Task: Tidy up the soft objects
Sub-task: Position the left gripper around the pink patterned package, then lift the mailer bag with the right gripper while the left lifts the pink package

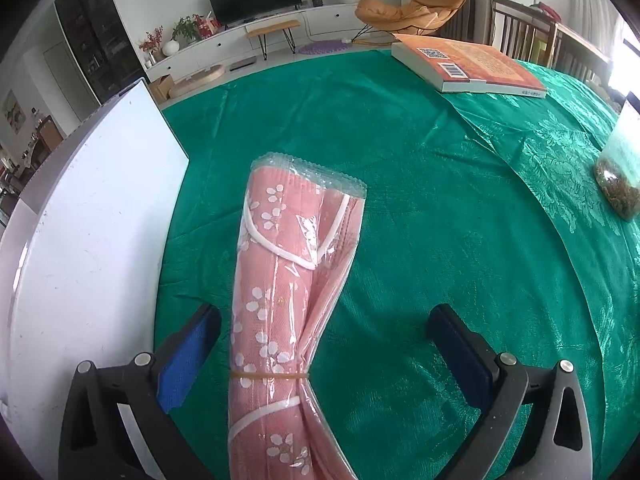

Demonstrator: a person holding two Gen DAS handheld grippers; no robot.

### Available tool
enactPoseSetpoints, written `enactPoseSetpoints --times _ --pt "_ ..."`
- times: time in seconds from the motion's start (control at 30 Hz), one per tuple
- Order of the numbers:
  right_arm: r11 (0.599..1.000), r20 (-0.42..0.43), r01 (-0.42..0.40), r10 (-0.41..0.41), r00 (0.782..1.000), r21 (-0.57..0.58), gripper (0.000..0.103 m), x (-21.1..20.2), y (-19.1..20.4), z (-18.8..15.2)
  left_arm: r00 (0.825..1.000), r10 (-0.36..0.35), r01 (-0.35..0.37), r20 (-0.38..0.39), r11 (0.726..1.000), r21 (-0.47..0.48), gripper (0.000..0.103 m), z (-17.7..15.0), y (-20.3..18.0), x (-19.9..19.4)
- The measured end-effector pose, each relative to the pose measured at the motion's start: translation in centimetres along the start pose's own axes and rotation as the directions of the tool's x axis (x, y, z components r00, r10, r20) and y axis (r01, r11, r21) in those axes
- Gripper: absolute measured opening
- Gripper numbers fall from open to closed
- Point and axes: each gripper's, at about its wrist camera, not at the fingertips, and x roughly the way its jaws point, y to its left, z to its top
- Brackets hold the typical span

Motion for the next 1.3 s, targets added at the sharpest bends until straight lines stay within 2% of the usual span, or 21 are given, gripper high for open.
enactPoseSetpoints --times 0.1,0.17,0.2,0.27,0.3,0.33,0.4,0.43,0.47,0.5,0.57,0.63,0.7,0.8,0.9,0.97,1.07,1.17,1.2,1.3 --pt "1.0 -0.011 -0.016 0.016 1.0 0.003 0.088 -0.1 -0.1 0.3 0.998 -0.048 0.047 -0.032 0.998 -0.037 0.103 0.0 0.6 0.3" --pt "0.998 -0.024 -0.061 0.06 0.998 -0.018 0.086 -0.5 -0.2 1.1 0.993 -0.097 0.092 -0.067 0.993 -0.077 0.103 -0.2 1.1 0.6" --pt "0.994 -0.028 -0.088 0.087 0.996 -0.058 0.086 -0.8 -0.1 1.9 0.992 -0.106 0.099 -0.075 0.991 -0.087 0.103 -0.2 1.2 0.6" --pt "0.987 -0.031 -0.067 0.063 0.998 -0.144 0.086 -1.1 0.3 3.4 0.991 -0.109 0.103 -0.077 0.992 -0.076 0.095 -0.5 0.8 0.2" --pt "0.977 -0.045 -0.046 0.038 0.998 -0.208 0.086 -0.8 0.7 4.5 0.991 -0.114 0.109 -0.066 0.992 -0.068 0.082 -0.6 0.6 -0.2" --pt "0.969 -0.064 -0.044 0.029 0.997 -0.244 0.086 -0.4 1.0 5.1 0.991 -0.12 0.117 -0.056 0.992 -0.051 0.059 -0.6 0.2 -0.8" --pt "0.947 -0.146 -0.109 0.067 0.987 -0.302 0.084 1.3 1.4 6.1 0.99 -0.132 0.13 -0.054 0.991 -0.033 0.026 -0.7 -0.2 -1.5" --pt "0.935 -0.203 -0.183 0.124 0.971 -0.303 0.074 2.3 1.5 6.4 0.986 -0.152 0.15 -0.06 0.988 -0.035 0.023 -0.8 -0.3 -1.7" --pt "0.931 -0.244 -0.238 0.172 0.954 -0.277 0.067 2.9 1.4 6.5 0.983 -0.177 0.174 -0.057 0.984 -0.047 0.022 -1.0 -0.3 -2.1" --pt "0.934 -0.257 -0.255 0.19 0.948 -0.25 0.063 3.1 1.2 6.7 0.979 -0.198 0.196 -0.043 0.979 -0.058 0.021 -1.3 -0.2 -2.7" --pt "0.941 -0.251 -0.239 0.178 0.952 -0.238 0.06 2.5 1.2 7.1 0.974 -0.226 0.224 -0.016 0.972 -0.075 0.021 -1.8 -0.1 -3.9" --pt "0.954 -0.2 -0.221 0.18 0.963 -0.203 0.06 1.2 0.7 7.6 0.958 -0.285 0.286 0.029 0.952 -0.106 0.021 -2.3 0.2 -5.9" --pt "0.977 -0.131 -0.189 0.176 0.976 -0.098 0.06 -0.3 -0.6 8.7 0.942 -0.327 0.334 0.069 0.935 -0.12 0.021 -2.5 0.6 -7.9" --pt "0.985 -0.055 -0.173 0.174 0.983 0.018 0.059 -2.3 -2.1 10.7 0.908 -0.392 0.412 0.15 0.901 -0.14 0.021 -2.8 2.1 -12.0" --pt "0.98 0.028 -0.199 0.198 0.98 0.029 0.059 -5.7 -1.1 13.4 0.882 -0.42 0.457 0.215 0.873 -0.169 0.021 -2.6 4.5 -15.5" --pt "0.975 0.063 -0.219 0.217 0.974 0.037 0.059 -7.1 -0.1 15.3 0.874 -0.418 0.466 0.247 0.865 -0.186 0.021 -2.5 6.5 -17.4" --pt "0.972 0.088 -0.229 0.225 0.97 0.043 0.059 -8.7 1.4 18.1 0.882 -0.371 0.435 0.291 0.878 -0.199 0.021 -3.4 10.1 -20.4" --pt "0.955 0.092 -0.296 0.296 0.951 -0.007 0.058 -10.9 5.1 19.3 0.911 -0.28 0.357 0.303 0.903 -0.238 0.021 -5.0 14.5 -22.1" --pt "0.94 0.085 -0.339 0.34 0.937 -0.031 0.058 -11.5 6.9 19.5 0.926 -0.231 0.311 0.298 0.915 -0.258 0.022 -5.9 16.2 -22.4" --pt "0.862 0.028 -0.497 0.501 0.865 -0.102 0.058 -14.3 14.6 18.0 0.957 -0.114 0.194 0.265 0.934 -0.3 0.024 -8.2 19.6 -22.8"
